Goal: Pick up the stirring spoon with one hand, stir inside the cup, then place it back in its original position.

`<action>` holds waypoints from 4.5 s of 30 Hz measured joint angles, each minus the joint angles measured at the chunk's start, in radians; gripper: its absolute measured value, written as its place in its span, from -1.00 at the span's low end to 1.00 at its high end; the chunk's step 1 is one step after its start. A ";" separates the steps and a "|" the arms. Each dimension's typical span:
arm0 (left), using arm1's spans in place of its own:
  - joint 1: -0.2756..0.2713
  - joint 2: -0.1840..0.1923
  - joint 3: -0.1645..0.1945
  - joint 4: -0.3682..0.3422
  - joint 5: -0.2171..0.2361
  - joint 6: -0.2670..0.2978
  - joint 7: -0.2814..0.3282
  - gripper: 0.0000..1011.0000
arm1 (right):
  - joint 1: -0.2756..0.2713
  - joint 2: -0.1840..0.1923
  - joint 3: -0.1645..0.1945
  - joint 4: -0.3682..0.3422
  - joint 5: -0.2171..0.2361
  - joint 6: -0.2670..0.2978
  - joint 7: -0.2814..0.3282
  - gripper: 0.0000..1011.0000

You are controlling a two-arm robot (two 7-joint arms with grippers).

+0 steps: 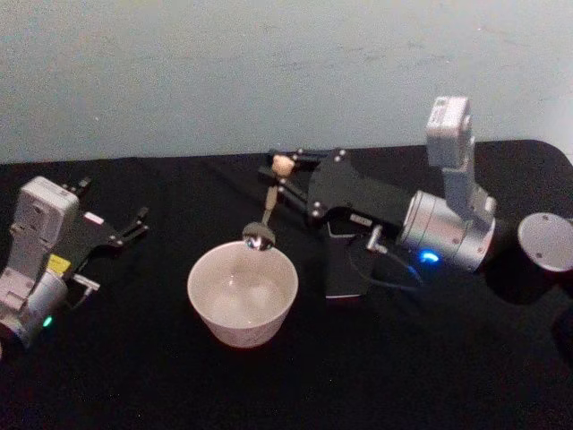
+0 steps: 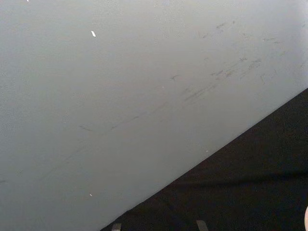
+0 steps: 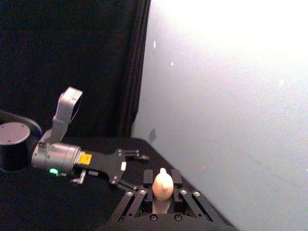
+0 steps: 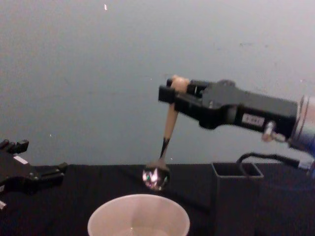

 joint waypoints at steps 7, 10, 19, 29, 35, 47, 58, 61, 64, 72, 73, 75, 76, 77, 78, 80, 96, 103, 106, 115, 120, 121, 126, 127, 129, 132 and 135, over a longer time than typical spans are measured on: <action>0.000 0.000 0.000 0.000 0.000 0.000 0.000 0.98 | 0.005 0.041 0.036 -0.045 0.039 -0.008 0.005 -0.58; 0.000 0.000 0.000 0.000 0.000 0.000 0.000 0.98 | 0.003 0.056 0.046 -0.056 0.049 -0.008 0.005 -0.58; 0.000 0.000 0.000 0.000 0.000 0.000 0.000 0.98 | -0.027 0.120 0.094 -0.104 0.092 0.001 0.001 -0.58; 0.000 0.000 0.000 0.000 0.000 0.000 0.000 0.98 | -0.067 0.182 0.135 -0.147 0.112 0.003 -0.007 -0.58; 0.000 0.000 0.000 0.000 0.000 0.000 0.000 0.98 | -0.090 0.207 0.149 -0.170 0.123 0.012 -0.007 -0.58; 0.000 0.000 0.000 0.000 0.000 0.000 0.000 0.98 | -0.097 0.224 0.139 -0.153 0.110 0.038 -0.007 -0.58; 0.000 0.000 0.000 0.000 0.000 0.000 0.000 0.98 | -0.079 0.205 0.119 -0.112 0.092 0.044 -0.009 -0.58; 0.000 0.000 0.000 0.000 0.000 0.000 0.000 0.98 | -0.076 0.202 0.110 -0.100 0.090 0.053 -0.005 -0.58; 0.000 0.000 0.000 0.000 0.000 0.000 0.000 0.98 | -0.071 0.200 0.098 -0.086 0.084 0.064 0.000 -0.58; 0.000 0.000 0.000 0.000 0.000 0.000 0.000 0.98 | -0.054 0.185 0.062 -0.039 0.065 0.093 0.007 -0.58; 0.000 0.000 0.000 0.000 0.000 0.000 0.000 0.98 | -0.052 0.183 0.059 -0.034 0.063 0.096 0.007 -0.58; 0.000 0.000 0.000 0.000 0.000 0.000 0.000 0.98 | -0.050 0.179 0.054 -0.026 0.059 0.100 0.005 -0.58; 0.000 0.000 0.000 0.000 0.000 0.000 0.000 0.98 | -0.049 0.176 0.052 -0.021 0.058 0.102 0.003 -0.58; 0.000 0.000 0.000 0.000 0.000 0.000 0.000 0.98 | -0.047 0.172 0.048 -0.012 0.055 0.105 -0.001 -0.58; 0.000 0.000 0.000 0.000 0.000 0.000 0.000 0.98 | -0.046 0.170 0.046 -0.008 0.052 0.107 -0.003 -0.58; 0.000 0.000 0.000 0.000 0.000 0.000 0.000 0.98 | -0.044 0.165 0.042 0.002 0.049 0.111 -0.009 -0.58; 0.000 0.000 0.000 0.000 0.000 0.000 0.000 0.98 | -0.043 0.142 0.032 0.045 0.039 0.127 -0.022 -0.58; 0.000 0.000 0.000 0.000 0.000 0.000 0.000 0.98 | -0.047 0.139 0.032 0.046 0.029 0.130 -0.038 -0.58; 0.000 0.000 0.000 0.000 0.000 0.000 0.000 0.98 | -0.047 0.139 0.032 0.046 0.029 0.130 -0.037 -0.58; 0.000 0.000 0.000 0.000 0.000 0.000 0.000 0.98 | -0.047 0.140 0.033 0.045 0.031 0.130 -0.034 -0.50; 0.000 0.000 0.000 0.000 0.000 0.000 0.000 0.98 | -0.047 0.140 0.034 0.044 0.032 0.130 -0.033 -0.24; 0.000 0.000 0.000 0.000 0.000 0.000 0.000 0.98 | -0.047 0.141 0.034 0.044 0.032 0.130 -0.033 -0.17; 0.000 0.000 0.000 0.000 0.000 0.000 0.000 0.98 | -0.047 0.141 0.034 0.044 0.033 0.130 -0.033 0.16; 0.000 0.000 0.000 0.000 0.000 0.000 0.000 0.98 | -0.047 0.141 0.033 0.044 0.033 0.129 -0.033 0.20; 0.000 0.000 0.000 0.000 0.000 0.000 0.000 0.98 | -0.047 0.141 0.034 0.044 0.033 0.129 -0.032 0.32; 0.000 0.000 0.000 0.000 0.000 0.000 0.000 0.98 | -0.047 0.141 0.034 0.044 0.033 0.129 -0.032 0.46; 0.000 0.000 0.000 0.000 0.000 0.000 0.000 0.98 | -0.047 0.141 0.034 0.044 0.034 0.129 -0.032 0.69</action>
